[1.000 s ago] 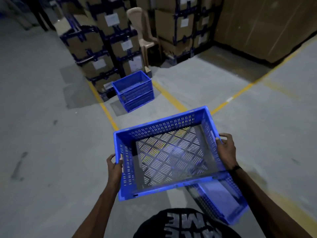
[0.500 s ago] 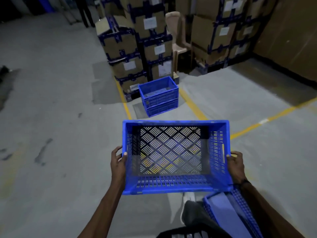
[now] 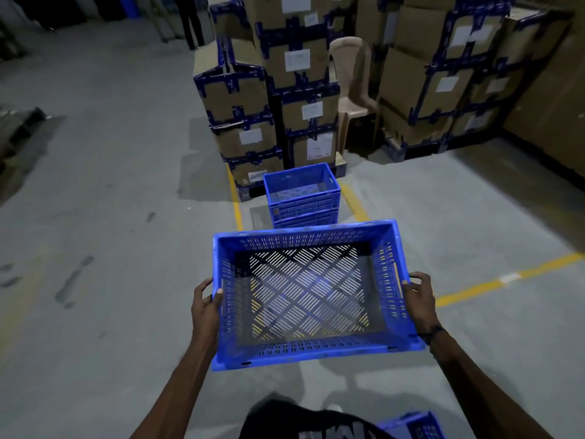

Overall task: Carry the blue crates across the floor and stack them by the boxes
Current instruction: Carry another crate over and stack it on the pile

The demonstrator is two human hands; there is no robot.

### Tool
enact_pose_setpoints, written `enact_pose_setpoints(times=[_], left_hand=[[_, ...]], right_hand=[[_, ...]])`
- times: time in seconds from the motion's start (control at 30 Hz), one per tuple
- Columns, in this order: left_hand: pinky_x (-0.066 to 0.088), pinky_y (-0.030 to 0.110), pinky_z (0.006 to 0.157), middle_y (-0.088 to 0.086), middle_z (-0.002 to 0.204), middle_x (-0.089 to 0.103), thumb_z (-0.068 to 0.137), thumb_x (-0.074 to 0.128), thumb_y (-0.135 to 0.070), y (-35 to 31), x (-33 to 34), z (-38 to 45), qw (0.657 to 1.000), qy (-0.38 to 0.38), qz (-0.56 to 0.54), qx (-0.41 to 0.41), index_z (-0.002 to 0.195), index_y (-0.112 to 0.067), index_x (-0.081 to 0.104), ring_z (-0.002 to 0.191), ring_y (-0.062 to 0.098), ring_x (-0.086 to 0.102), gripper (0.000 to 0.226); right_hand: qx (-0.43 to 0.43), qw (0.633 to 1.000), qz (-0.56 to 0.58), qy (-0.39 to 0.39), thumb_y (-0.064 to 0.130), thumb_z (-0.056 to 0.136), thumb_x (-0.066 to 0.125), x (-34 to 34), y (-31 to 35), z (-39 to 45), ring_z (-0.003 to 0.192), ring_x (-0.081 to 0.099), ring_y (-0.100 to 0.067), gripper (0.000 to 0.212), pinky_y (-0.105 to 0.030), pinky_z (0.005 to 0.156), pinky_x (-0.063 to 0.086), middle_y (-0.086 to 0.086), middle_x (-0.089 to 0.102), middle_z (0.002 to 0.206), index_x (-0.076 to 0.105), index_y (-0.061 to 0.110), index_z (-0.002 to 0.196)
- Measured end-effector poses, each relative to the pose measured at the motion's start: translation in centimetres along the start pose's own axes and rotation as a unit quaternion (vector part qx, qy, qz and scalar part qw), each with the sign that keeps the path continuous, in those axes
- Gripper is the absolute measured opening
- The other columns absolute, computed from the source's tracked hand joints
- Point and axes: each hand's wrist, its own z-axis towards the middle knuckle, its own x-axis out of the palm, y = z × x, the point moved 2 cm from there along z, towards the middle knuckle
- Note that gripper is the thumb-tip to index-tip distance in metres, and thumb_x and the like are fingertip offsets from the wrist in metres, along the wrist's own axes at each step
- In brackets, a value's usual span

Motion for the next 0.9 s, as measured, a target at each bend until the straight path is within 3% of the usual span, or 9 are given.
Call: enact_pose_setpoints(times=[0.13, 0.27, 0.4, 0.5, 0.7, 0.9], left_hand=[[0.055, 0.026, 0.053, 0.018, 0.091, 0.069, 0.102, 0.058, -0.010, -1.3, 2.8, 2.6, 1.000, -0.012, -0.005, -0.013, 0.132, -0.022, 0.055, 0.061, 0.008, 0.070, 0.033], [0.056, 0.037, 0.067, 0.025, 0.100, 0.070, 0.101, 0.059, -0.013, -1.5, 5.6, 6.3, 0.999, -0.023, -0.012, -0.037, 0.136, -0.021, 0.055, 0.075, 0.027, 0.070, 0.036], [0.057, 0.043, 0.072, 0.027, 0.103, 0.070, 0.101, 0.060, -0.013, -1.7, 8.6, 11.2, 0.998, -0.037, -0.022, -0.056, 0.137, -0.020, 0.055, 0.079, 0.032, 0.069, 0.036], [0.057, 0.042, 0.069, 0.022, 0.094, 0.071, 0.102, 0.058, -0.012, -2.6, 11.2, 15.7, 0.996, -0.039, -0.029, -0.069, 0.137, -0.018, 0.054, 0.073, 0.029, 0.069, 0.036], [0.056, 0.026, 0.049, 0.010, 0.088, 0.068, 0.103, 0.055, -0.010, -6.7, 17.3, 25.1, 0.997, -0.029, -0.024, -0.065, 0.131, -0.019, 0.055, 0.056, 0.005, 0.069, 0.029], [0.055, 0.030, 0.059, 0.012, 0.090, 0.066, 0.101, 0.060, -0.010, -9.8, 23.0, 33.8, 0.996, -0.029, -0.016, -0.077, 0.132, -0.018, 0.057, 0.069, 0.016, 0.065, 0.032]], right_hand=[[-0.009, 1.000, 0.001, 0.018, 0.013, 0.099, 0.051, 1.0, 2.0, 4.8, 0.068, 0.057, -0.029, 0.019, -0.036, 0.064, 0.045, -0.001, 0.063, 0.081, 0.047, 0.022, 0.115], [-0.008, 1.000, 0.001, 0.021, 0.017, 0.098, 0.053, 2.8, 2.5, 10.1, 0.071, 0.063, -0.031, 0.020, -0.043, 0.067, 0.051, -0.002, 0.065, 0.087, 0.050, 0.035, 0.108], [-0.007, 0.999, -0.029, 0.022, 0.020, 0.097, 0.055, 5.5, 2.8, 16.6, 0.078, 0.065, -0.037, 0.030, -0.051, 0.071, 0.052, -0.008, 0.065, 0.094, 0.049, 0.049, 0.097], [-0.006, 0.999, -0.030, 0.025, 0.020, 0.097, 0.056, 8.0, 4.0, 21.6, 0.080, 0.065, -0.039, 0.029, -0.055, 0.073, 0.052, -0.012, 0.067, 0.096, 0.049, 0.048, 0.097], [0.014, 0.999, -0.044, 0.020, 0.019, 0.096, 0.055, 11.4, 8.7, 30.9, 0.074, 0.065, -0.038, 0.029, -0.054, 0.069, 0.053, -0.008, 0.069, 0.089, 0.048, 0.047, 0.094], [0.021, 0.998, -0.054, 0.007, 0.021, 0.097, 0.055, 13.9, 12.1, 39.3, 0.082, 0.067, -0.036, 0.022, -0.052, 0.078, 0.054, -0.013, 0.070, 0.093, 0.049, 0.041, 0.101]])
